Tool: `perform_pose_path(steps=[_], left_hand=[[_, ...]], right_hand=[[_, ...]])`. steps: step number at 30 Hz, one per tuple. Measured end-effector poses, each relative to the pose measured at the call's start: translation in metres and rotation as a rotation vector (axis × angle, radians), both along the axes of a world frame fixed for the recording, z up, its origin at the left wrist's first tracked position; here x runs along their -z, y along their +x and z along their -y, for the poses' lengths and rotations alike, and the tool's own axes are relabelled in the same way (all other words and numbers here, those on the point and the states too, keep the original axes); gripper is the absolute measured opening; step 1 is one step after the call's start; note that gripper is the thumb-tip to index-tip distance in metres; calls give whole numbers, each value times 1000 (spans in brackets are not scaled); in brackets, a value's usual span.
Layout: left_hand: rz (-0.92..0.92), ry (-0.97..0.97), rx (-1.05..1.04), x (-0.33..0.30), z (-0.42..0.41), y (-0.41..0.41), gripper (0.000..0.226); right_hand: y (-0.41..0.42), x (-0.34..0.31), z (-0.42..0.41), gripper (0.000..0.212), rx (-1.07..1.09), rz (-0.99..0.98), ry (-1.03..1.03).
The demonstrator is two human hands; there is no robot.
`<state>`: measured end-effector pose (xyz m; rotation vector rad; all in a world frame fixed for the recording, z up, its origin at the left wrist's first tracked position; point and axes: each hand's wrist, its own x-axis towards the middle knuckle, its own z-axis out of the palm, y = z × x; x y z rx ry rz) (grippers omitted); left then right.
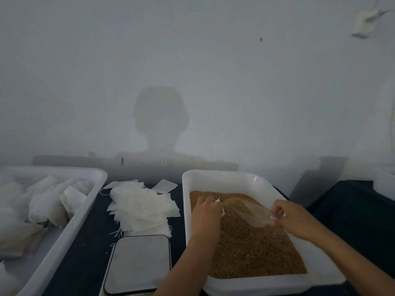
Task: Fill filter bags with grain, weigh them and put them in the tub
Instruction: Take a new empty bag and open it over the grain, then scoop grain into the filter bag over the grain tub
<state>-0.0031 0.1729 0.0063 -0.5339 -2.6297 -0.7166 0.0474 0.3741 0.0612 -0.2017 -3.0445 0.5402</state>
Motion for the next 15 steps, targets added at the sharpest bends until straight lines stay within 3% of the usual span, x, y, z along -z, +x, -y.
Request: perform_pose_path(steps=[15], left_hand=[[8, -19, 203, 4, -5, -4, 8]], right_hand=[[8, -61, -6, 13, -160, 68, 116]])
